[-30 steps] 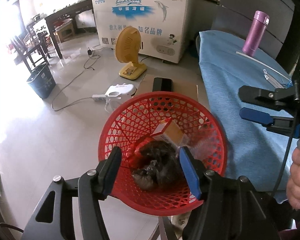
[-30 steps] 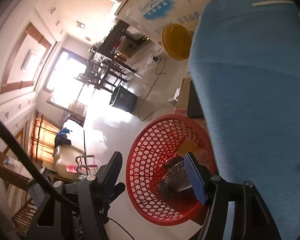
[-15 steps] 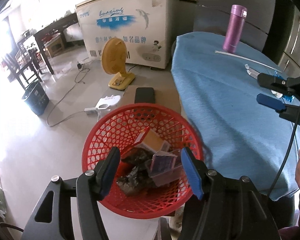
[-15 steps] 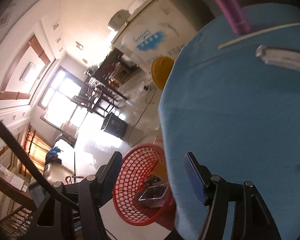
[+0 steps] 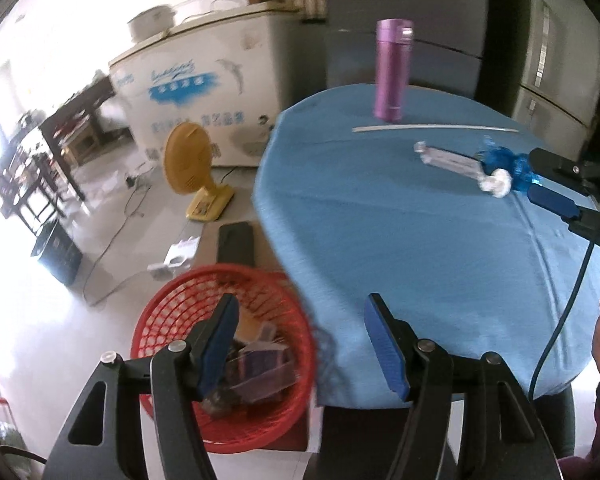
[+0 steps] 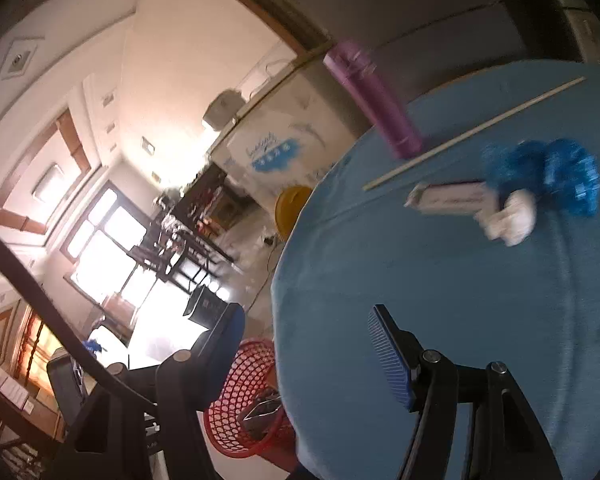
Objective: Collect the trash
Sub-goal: 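Move both tools back over the table toward the blue bags and tissue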
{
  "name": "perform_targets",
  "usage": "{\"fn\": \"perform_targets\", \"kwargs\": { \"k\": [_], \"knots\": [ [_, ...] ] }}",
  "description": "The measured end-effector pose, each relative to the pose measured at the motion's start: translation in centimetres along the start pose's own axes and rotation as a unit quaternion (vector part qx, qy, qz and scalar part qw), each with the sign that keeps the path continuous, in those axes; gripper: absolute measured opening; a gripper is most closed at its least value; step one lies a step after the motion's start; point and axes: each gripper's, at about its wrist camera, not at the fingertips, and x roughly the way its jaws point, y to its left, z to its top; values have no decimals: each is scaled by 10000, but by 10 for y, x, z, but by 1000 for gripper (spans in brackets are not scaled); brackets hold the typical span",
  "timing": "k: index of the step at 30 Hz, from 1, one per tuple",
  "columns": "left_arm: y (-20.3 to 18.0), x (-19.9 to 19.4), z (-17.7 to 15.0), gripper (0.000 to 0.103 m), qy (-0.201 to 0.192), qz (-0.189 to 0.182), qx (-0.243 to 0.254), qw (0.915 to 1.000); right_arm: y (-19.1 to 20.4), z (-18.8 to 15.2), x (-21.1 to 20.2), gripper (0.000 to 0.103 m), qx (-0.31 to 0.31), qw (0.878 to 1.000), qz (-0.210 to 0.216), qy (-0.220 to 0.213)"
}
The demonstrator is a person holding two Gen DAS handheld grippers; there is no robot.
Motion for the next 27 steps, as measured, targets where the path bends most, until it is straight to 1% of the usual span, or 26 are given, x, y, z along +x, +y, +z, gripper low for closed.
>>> {"fn": "perform_targets", "kwargs": {
  "k": [4,7,14,20,27],
  "knots": [
    [-32,-11,7,66,-91,-98,263,9996,-16,5,-40,68,64,9993,-77,-348],
    [-60,-15,9,67,-69,-231,500,9985,-30,3,-67,68,197,9981,-111,-567],
    [-121,-24,9,67,-18,-534,1062,9929,-75,-2,-127,68,550,9927,-314,-1029],
    [-169,-25,4,68,53,-806,1529,9849,-117,-13,-179,68,977,9828,-654,-1421],
    [-208,-26,2,68,86,-1057,1982,9744,-168,-22,-230,68,1579,9636,-1031,-1898]
  ]
}}
